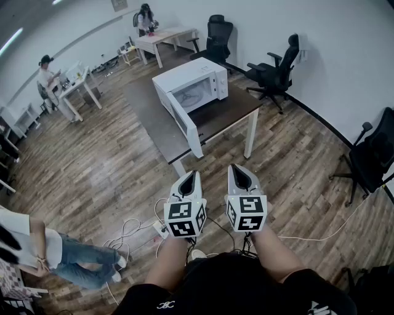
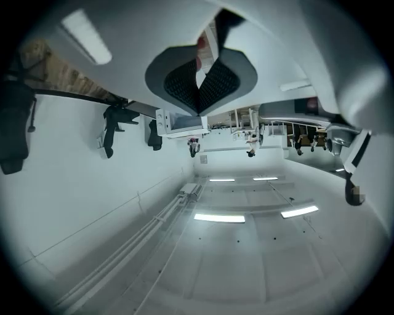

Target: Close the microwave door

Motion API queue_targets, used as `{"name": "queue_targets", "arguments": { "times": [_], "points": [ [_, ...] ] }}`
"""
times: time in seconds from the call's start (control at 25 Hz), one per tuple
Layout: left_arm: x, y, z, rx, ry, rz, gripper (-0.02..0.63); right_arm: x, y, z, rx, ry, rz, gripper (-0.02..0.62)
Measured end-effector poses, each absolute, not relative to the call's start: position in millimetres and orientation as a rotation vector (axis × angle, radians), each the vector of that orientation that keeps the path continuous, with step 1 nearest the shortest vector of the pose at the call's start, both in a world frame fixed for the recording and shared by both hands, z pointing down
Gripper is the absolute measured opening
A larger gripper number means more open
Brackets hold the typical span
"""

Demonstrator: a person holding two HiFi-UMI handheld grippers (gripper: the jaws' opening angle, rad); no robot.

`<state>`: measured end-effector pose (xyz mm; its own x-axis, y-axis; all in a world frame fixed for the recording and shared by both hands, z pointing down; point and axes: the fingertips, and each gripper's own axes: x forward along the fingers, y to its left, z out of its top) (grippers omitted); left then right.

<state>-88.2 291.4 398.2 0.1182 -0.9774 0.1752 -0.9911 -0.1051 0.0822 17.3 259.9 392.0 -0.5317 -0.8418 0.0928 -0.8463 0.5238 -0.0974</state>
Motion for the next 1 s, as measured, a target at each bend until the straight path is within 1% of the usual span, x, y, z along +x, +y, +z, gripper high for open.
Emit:
{"name": "queue_targets", "arguments": {
  "times": [0.48, 1.0],
  "points": [
    [-73.1, 266.6, 402.3, 2.204, -1.98, 0.183, 0.008, 30.1, 245.5, 384.4, 1.499, -2.738, 0.167, 0.009],
    [-60.3, 250.5, 422.6, 2.123, -2.026, 0.219, 0.008, 53.2, 221.5, 408.7, 1.413, -2.736, 0.225, 0.009]
  ]
}}
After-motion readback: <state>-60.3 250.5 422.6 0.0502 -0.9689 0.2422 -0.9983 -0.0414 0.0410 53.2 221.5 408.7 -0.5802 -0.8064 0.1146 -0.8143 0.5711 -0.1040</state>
